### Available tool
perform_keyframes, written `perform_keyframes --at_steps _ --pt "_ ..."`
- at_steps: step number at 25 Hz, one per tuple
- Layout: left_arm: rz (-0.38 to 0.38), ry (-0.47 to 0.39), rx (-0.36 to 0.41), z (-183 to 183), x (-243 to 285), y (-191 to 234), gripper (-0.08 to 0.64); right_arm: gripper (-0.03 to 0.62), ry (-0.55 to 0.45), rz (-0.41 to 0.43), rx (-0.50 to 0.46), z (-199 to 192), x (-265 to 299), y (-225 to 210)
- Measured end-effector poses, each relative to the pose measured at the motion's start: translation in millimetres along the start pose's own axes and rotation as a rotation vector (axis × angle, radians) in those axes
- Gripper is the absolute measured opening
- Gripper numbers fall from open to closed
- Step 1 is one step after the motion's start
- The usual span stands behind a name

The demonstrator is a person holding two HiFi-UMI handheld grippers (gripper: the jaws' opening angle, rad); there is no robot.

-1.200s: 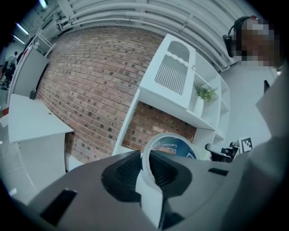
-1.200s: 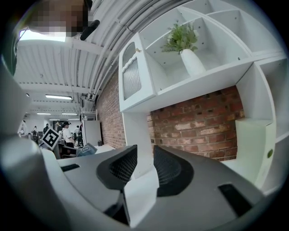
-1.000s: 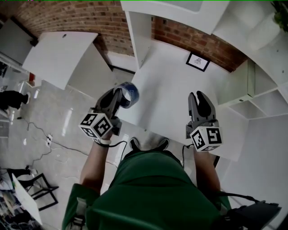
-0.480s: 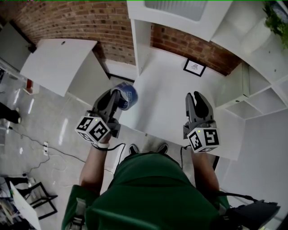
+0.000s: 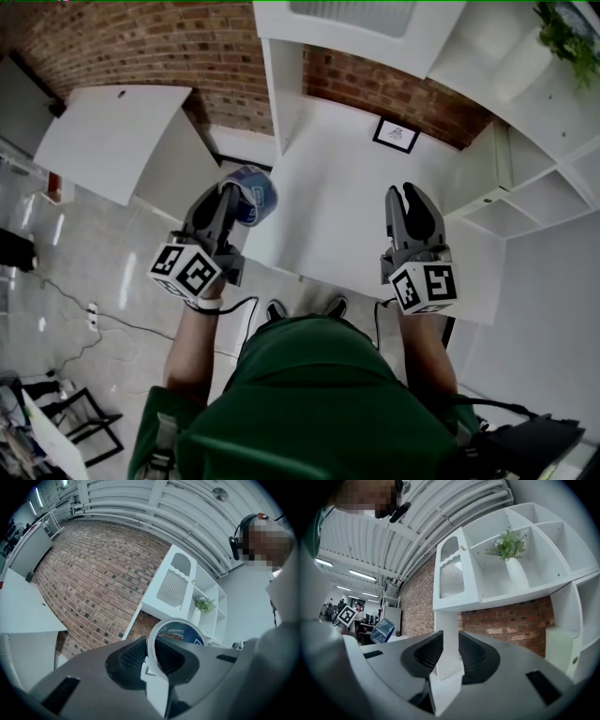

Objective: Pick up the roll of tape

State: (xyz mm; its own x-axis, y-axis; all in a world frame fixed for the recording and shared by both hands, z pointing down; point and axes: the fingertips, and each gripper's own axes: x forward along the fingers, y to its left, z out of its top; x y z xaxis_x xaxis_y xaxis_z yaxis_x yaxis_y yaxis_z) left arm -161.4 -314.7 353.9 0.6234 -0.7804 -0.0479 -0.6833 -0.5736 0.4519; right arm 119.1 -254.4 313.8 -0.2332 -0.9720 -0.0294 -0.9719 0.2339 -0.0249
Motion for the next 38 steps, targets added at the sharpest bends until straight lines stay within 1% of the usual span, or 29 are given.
perform_keyframes --at_steps 5,14,20,21,22,38 --pt "-0.007 -0.005 -0.001 1.2 0.1 -0.5 0.068 0.117 -0.004 0.005 -0.004 1.1 1.3 1.0" --pt "0.005 -0.007 -0.015 -0.3 0.9 1.7 0.068 0.115 0.007 0.024 -0.015 -2.5 4.3 3.0" --pt "0.008 -0.006 -0.02 1.0 3.0 1.4 0.068 0.07 0.004 0.032 -0.037 -1.3 5.4 4.4" --pt "0.008 -0.006 -0.02 1.0 3.3 1.4 0.068 0.042 0.001 0.033 -0.044 -0.5 5.5 4.5" --pt "0.006 -0.006 -0.021 0.5 3.7 1.7 0.067 0.034 -0.001 0.035 -0.051 0.0 5.8 4.6" --pt "0.025 -0.011 -0.021 0.3 6.4 -2.1 0.067 0.032 -0.006 0.054 -0.043 -2.2 8.0 -2.1"
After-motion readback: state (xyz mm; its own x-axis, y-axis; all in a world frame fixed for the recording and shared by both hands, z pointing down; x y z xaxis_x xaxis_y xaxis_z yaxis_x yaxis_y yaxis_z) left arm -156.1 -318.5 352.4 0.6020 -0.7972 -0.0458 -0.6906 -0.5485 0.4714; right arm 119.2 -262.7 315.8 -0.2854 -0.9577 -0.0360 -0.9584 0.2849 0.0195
